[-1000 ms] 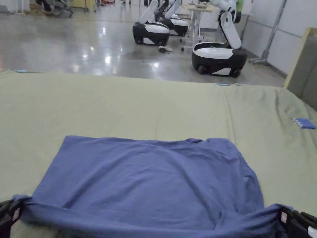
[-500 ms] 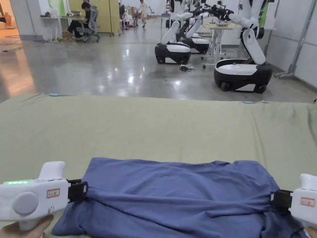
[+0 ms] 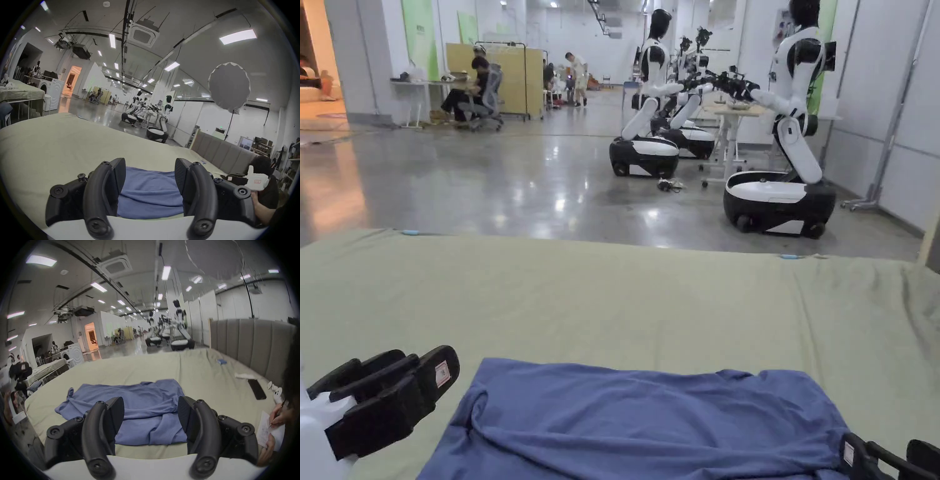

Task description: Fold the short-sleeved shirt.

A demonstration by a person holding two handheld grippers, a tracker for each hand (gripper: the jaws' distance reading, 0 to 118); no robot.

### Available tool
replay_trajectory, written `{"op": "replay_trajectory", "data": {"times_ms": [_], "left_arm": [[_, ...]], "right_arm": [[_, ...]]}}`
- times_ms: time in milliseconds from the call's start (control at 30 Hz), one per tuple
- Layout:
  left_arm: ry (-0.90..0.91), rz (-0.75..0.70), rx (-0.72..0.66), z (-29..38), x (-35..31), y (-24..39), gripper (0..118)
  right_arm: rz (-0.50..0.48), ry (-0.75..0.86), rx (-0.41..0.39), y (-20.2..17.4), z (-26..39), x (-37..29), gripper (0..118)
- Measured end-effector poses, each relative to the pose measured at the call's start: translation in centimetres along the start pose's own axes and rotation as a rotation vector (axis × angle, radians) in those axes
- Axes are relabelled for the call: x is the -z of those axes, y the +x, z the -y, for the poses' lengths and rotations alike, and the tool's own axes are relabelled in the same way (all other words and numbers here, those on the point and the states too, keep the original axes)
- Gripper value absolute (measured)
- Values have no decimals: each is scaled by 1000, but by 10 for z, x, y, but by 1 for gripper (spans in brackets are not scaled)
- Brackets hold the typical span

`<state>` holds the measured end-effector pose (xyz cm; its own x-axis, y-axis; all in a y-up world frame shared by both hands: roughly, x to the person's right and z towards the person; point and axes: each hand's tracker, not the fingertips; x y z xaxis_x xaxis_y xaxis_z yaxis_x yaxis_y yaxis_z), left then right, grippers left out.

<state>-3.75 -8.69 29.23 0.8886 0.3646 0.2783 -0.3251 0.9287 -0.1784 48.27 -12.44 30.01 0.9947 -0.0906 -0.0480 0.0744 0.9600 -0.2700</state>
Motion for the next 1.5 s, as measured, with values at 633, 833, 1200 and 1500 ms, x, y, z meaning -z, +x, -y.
{"op": "replay_trajectory", "data": {"times_ms": [633,833,1200,1500], "left_arm": [[-47,-243,287,38,-67,51,3],[-134,-254,334,46,-55,47,3],[-402,-226,135,74,20,-36,12],[-565,-307,-4,85,104,-104,63]], "right_arm": [[-16,22,-117,-68,6,-69,0],[-31,7,-81,-59,17,-62,0],[-71,-68,-5,-71,20,-61,0],[-56,-145,52,-40,32,-46,0]]}}
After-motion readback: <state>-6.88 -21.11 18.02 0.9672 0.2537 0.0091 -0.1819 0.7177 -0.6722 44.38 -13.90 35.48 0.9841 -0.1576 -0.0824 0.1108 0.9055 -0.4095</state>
